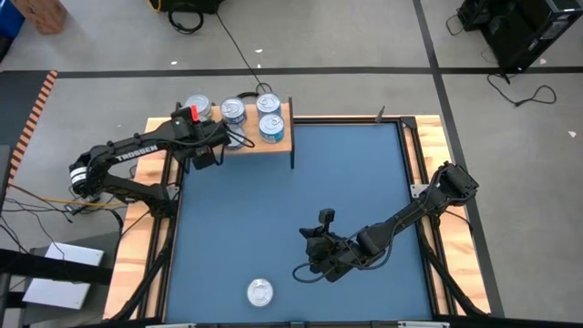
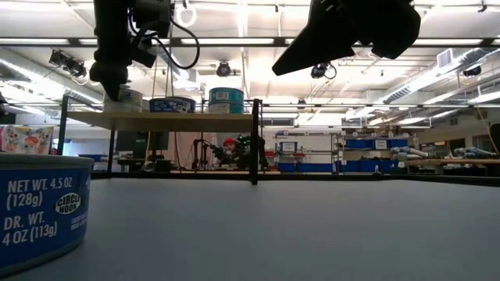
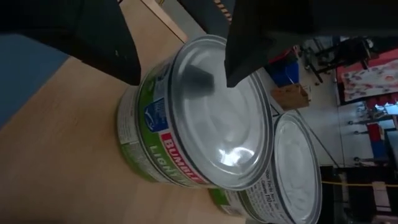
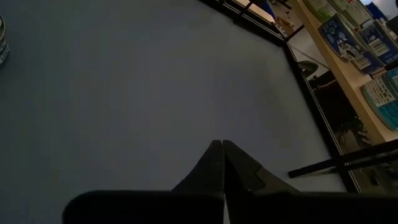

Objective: Stack canned seafood by type on shelf
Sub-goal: Stack the green white tuna can on top of the green white tuna can on the shelf, then stack the blue tuna can on top of the blue tuna can on the shelf

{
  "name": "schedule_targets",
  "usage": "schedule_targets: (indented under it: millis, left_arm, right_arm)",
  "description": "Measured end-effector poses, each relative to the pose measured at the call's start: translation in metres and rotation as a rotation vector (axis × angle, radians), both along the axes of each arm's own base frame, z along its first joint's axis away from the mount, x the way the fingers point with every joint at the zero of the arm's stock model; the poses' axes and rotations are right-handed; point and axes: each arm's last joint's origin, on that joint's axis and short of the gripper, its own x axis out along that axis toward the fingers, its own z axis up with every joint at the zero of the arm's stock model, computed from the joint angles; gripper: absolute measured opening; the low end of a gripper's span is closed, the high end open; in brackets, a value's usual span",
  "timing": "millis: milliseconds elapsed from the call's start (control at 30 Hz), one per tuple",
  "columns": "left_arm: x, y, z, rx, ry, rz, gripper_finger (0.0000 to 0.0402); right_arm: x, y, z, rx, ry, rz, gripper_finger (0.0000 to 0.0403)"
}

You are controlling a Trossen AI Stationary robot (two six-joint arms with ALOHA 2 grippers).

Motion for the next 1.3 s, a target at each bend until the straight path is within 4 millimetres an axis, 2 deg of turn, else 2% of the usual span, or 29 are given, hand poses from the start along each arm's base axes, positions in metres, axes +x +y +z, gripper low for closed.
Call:
schedule_targets:
  millis: [367, 667, 767, 1067, 1300]
  left_arm:
    - [0.002, -0.004, 0.001, 0.022, 0.02, -0.028, 0.0151]
    - [0.0, -0.005, 0.0, -0.005, 0.059, -0.048, 0.0145]
    - [0.0, -0.007, 0.001, 0.034, 0.078, -0.048, 0.0141]
    - [0.007, -0.014, 0.026, 0.092, -0.015, -0.091, 0.0102]
    - [0.011, -0.04, 0.039, 0.122, -0.151, -0.232, 0.0054]
  right_arm:
    - [0.002, -0.004, 0.0, 0.004, 0.002, -0.007, 0.0004]
    - [0.003, -0.005, -0.001, 0.03, 0.015, 0.007, 0.0011]
    - [0.003, -0.005, -0.001, 0.03, 0.015, 0.007, 0.001]
    - [0.003, -0.005, -0.001, 0.024, 0.012, 0.002, 0.0015]
    - [0.003, -0.005, -0.001, 0.046, 0.026, 0.024, 0.0008]
